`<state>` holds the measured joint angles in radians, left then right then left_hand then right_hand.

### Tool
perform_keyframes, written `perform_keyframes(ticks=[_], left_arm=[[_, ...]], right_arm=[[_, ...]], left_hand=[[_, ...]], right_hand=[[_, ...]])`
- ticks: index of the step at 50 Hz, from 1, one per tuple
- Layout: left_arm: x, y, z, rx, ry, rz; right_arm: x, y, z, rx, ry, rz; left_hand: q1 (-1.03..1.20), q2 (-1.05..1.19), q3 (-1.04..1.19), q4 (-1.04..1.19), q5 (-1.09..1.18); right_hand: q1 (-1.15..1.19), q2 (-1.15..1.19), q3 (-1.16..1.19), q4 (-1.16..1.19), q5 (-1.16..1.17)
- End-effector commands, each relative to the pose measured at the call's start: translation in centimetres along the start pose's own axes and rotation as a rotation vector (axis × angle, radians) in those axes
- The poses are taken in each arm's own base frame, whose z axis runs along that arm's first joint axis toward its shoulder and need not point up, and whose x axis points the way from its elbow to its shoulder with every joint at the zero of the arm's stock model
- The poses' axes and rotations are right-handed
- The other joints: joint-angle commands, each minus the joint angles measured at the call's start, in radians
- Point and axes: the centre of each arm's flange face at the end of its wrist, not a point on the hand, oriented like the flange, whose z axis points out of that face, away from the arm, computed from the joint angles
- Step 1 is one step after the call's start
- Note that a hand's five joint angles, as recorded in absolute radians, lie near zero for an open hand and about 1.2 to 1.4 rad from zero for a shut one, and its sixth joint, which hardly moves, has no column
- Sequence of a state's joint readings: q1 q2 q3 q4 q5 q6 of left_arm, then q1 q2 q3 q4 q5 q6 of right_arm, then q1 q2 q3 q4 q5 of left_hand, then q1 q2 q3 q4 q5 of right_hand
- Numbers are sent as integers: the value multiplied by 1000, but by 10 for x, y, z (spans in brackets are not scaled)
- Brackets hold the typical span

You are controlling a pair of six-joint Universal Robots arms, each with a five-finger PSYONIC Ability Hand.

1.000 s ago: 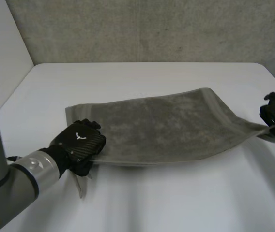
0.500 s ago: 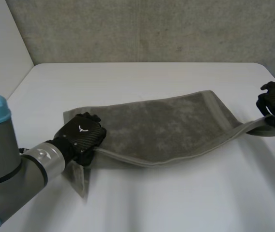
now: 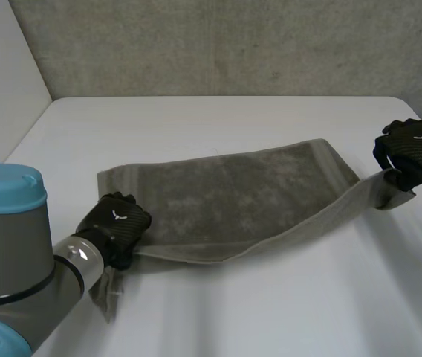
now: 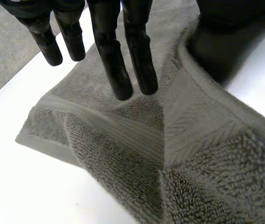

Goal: Fold the towel.

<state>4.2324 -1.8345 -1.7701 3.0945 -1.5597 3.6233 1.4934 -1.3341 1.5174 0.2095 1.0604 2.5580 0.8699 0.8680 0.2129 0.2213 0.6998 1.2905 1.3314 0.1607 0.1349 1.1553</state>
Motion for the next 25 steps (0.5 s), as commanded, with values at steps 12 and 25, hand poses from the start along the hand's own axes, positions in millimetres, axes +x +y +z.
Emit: perform_keyframes(ticks=[12, 25], left_arm=[[8, -14, -28, 51, -25, -66], [11, 0, -36, -7, -55, -69]], right_arm=[[7, 1, 0, -19, 46, 9], [11, 0, 1, -14, 58, 33]], left_hand=[[-521, -519, -38, -47, -526], [-498, -496, -38, -47, -502]], right_hand=[[106, 65, 14, 40, 66], [106, 65, 14, 40, 66]])
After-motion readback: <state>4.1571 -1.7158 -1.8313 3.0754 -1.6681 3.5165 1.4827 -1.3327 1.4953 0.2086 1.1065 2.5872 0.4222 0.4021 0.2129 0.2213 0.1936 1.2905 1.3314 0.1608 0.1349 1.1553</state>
